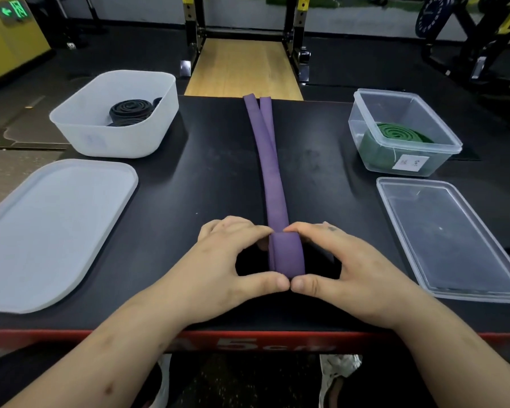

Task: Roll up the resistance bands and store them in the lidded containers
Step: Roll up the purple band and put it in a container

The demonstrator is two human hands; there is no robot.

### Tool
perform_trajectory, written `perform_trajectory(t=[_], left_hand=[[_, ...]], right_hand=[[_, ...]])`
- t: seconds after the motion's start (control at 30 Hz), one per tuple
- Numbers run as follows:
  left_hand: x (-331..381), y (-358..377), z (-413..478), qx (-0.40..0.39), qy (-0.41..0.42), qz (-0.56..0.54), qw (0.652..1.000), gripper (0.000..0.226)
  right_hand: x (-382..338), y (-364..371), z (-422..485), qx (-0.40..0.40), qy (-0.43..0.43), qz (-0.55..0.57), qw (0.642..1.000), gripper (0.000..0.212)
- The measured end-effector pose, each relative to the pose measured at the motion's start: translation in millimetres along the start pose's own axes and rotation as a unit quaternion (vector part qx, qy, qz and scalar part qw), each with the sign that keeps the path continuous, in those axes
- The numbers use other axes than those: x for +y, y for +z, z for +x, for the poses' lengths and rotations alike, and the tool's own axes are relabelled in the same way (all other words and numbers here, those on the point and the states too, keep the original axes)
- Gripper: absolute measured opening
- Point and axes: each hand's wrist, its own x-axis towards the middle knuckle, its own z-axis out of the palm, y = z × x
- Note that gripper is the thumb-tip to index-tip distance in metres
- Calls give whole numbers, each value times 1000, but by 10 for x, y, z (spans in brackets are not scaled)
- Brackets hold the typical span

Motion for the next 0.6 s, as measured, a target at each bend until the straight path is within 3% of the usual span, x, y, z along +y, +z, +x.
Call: perform_trajectory(t=[0.23, 0.4, 0.53, 0.6], left_hand=[[-22, 18, 24, 1, -23, 4, 1000, 83], [-9, 2, 28, -12, -2, 6, 1000, 75], [-36, -8, 21, -31, -34, 0, 999, 94], [-58, 21, 14, -19, -26, 7, 999, 88]], right_hand=[[12, 31, 30, -16, 20, -13, 1000, 88], [-7, 38, 46, 8, 16, -4, 1000, 80], [6, 45, 49, 17, 2, 15, 1000, 77], [23, 18, 43, 22, -5, 15, 1000, 77]])
